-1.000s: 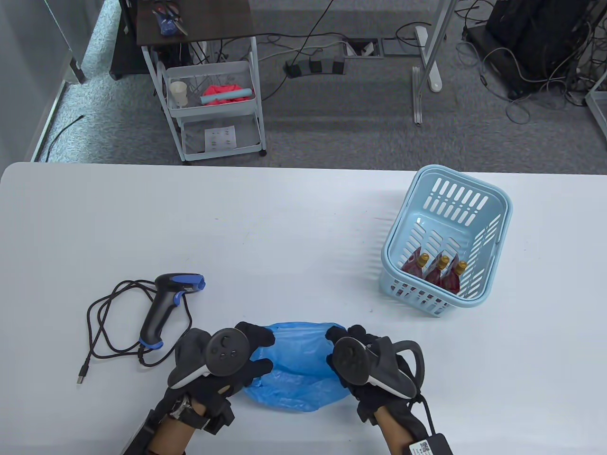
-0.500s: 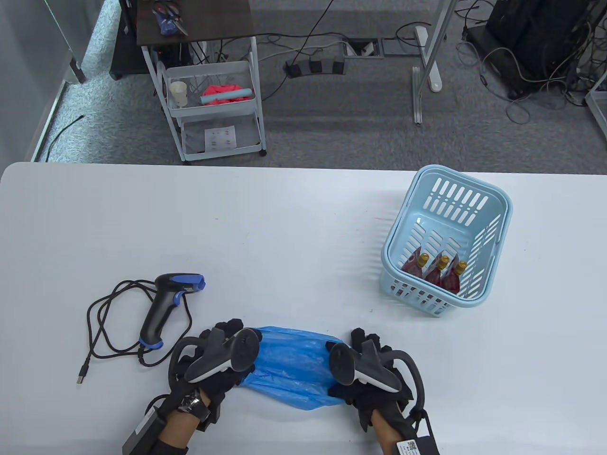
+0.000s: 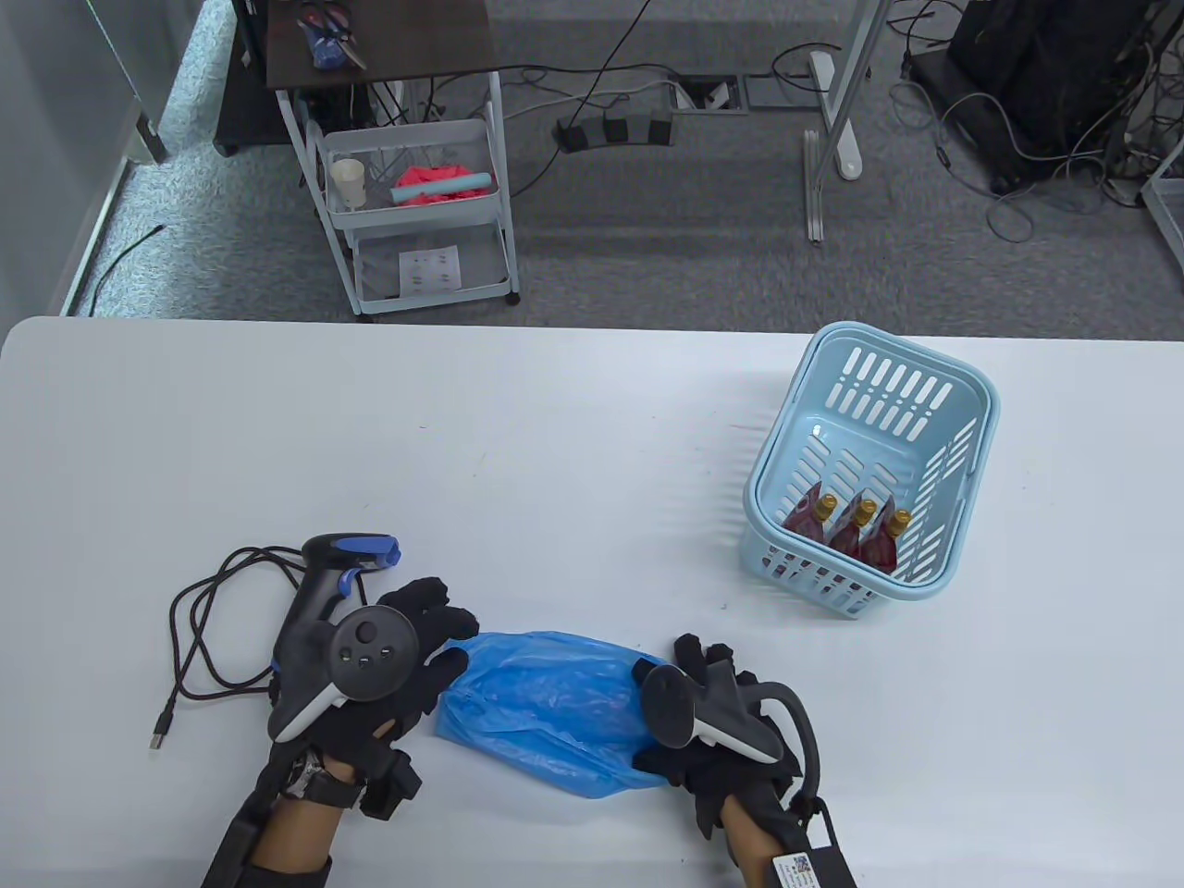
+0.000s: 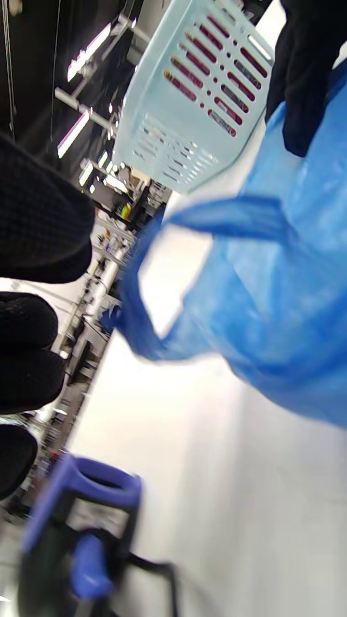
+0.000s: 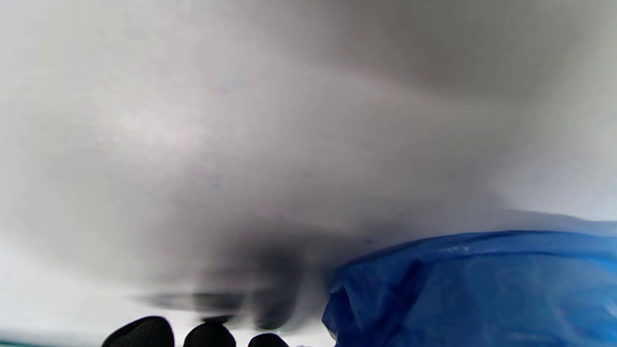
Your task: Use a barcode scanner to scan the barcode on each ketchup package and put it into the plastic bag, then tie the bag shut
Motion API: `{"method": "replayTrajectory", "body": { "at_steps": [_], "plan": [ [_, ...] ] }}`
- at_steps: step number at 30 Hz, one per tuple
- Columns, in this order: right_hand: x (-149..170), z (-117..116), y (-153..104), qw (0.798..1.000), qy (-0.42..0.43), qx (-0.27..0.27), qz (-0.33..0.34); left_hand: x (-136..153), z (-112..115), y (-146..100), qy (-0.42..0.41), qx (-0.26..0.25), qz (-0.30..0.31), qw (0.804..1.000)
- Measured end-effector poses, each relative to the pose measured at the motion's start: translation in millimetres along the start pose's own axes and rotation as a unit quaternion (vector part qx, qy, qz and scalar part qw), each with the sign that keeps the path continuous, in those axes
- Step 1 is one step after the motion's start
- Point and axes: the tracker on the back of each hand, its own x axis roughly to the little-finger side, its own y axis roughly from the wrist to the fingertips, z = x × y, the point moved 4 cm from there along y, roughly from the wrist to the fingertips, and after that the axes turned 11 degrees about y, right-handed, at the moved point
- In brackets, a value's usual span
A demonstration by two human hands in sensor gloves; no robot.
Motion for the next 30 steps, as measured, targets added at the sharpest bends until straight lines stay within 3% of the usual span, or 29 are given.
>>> {"method": "replayTrajectory", "body": {
  "at_steps": [3, 5, 9, 12, 14, 17, 22, 30],
  "plan": [
    [-5.2, -1.4, -0.2, 1.000, -0.004, -0.001, 0.007, -32.0, -7.7, -6.8, 0.058, -0.032, 0.035, 0.997],
    [-7.9, -2.3, -0.4, 1.000, -0.007, -0.002, 0.010, -55.8, 1.5, -9.1, 0.099, -0.030, 0.070, 0.992],
    [-9.5, -3.0, -0.4, 1.000, -0.007, -0.003, 0.012, -93.5, 54.7, -6.8, 0.194, 0.059, 0.144, 0.969],
    [-9.0, -2.7, -0.4, 1.000, -0.005, -0.002, 0.013, -103.3, 97.5, -5.9, 0.224, 0.129, 0.181, 0.949],
    [-8.3, -2.5, -0.2, 1.000, -0.003, -0.002, 0.013, -98.6, 115.0, -3.3, 0.265, 0.158, 0.169, 0.936],
    [-4.7, -1.8, 0.8, 1.000, 0.002, -0.005, 0.009, -82.5, 116.9, 4.5, 0.269, 0.172, 0.126, 0.939],
    [9.8, 5.3, 0.0, 1.000, 0.024, 0.001, -0.001, -48.7, 119.1, 14.1, 0.237, 0.221, 0.059, 0.944],
    [33.2, 31.7, -12.8, 0.990, 0.115, 0.077, 0.009, -25.8, 127.5, 16.7, 0.157, 0.247, 0.039, 0.955]
  ]
}}
